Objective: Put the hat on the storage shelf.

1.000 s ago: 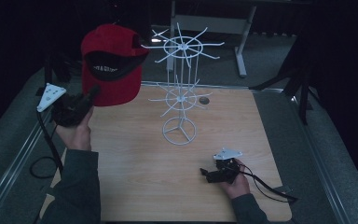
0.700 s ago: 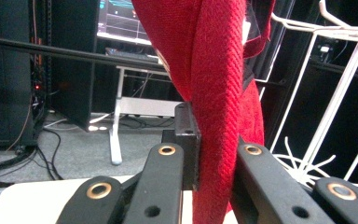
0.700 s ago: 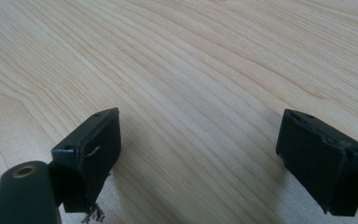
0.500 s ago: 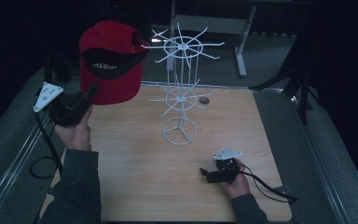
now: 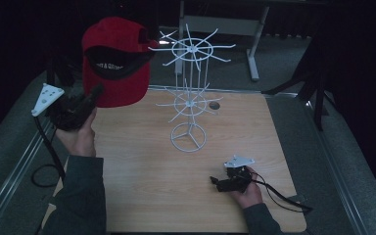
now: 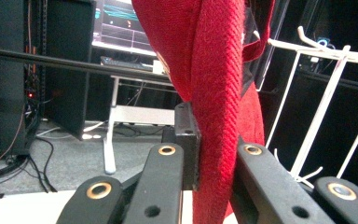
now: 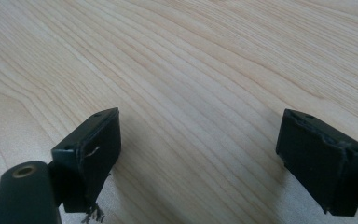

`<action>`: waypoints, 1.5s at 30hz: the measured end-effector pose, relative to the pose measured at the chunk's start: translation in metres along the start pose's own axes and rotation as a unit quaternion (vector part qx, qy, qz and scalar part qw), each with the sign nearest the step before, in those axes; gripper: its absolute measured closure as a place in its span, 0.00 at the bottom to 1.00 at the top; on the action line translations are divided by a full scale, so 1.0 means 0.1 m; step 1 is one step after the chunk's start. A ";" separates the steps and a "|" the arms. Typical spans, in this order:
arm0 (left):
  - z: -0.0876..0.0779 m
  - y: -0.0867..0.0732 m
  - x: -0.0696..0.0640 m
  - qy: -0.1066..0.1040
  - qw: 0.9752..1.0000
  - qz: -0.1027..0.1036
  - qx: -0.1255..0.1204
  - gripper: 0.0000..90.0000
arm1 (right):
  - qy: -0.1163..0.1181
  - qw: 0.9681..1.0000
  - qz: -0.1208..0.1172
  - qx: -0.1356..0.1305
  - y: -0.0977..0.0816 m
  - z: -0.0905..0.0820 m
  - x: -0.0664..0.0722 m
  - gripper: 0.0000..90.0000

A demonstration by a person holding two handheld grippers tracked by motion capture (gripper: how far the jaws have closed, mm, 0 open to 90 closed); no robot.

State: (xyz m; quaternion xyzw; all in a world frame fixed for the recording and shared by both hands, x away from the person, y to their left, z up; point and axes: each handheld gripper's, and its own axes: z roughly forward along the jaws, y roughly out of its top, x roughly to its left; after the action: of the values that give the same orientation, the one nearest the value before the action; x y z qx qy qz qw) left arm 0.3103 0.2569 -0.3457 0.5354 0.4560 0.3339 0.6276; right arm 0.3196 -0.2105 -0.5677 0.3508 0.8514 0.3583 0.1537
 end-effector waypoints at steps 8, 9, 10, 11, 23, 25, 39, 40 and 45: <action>-0.03 0.04 -0.03 -0.004 1.000 -0.001 -0.010 0.95 | 0.000 1.000 0.001 0.001 0.00 0.00 0.00 0.15; -0.03 0.05 -0.03 -0.004 1.000 -0.001 -0.011 0.95 | 0.000 1.000 0.001 0.001 0.00 0.00 0.00 0.15; -0.04 0.05 -0.03 -0.005 1.000 -0.001 -0.012 0.95 | 0.000 1.000 0.001 0.000 0.00 0.00 0.00 0.15; -0.04 0.05 -0.03 -0.005 1.000 -0.001 -0.012 0.95 | 0.000 1.000 0.001 0.001 0.00 0.00 0.00 0.15; -0.10 0.07 -0.09 -0.014 1.000 0.004 -0.024 0.95 | 0.000 1.000 0.001 0.001 0.00 0.00 0.00 0.15; -0.11 0.08 -0.10 -0.015 1.000 0.005 -0.026 0.95 | 0.000 1.000 0.001 0.000 0.00 0.00 0.00 0.15; -0.18 0.12 -0.11 -0.019 0.999 0.007 -0.044 0.95 | 0.000 1.000 0.001 0.001 0.00 0.00 0.00 0.15; -0.18 0.13 -0.11 -0.019 0.999 0.008 -0.044 0.95 | 0.000 1.000 0.000 0.001 0.00 0.00 0.00 0.15; -0.20 0.13 -0.13 -0.026 0.998 0.010 -0.049 0.95 | 0.000 1.000 0.001 0.001 0.00 0.00 0.00 0.15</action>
State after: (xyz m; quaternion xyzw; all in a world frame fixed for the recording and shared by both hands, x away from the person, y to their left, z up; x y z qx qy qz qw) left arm 0.2884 0.2553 -0.3301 0.5166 0.4173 0.3481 0.6616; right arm 0.3194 -0.2105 -0.5677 0.3514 0.8515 0.3578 0.1531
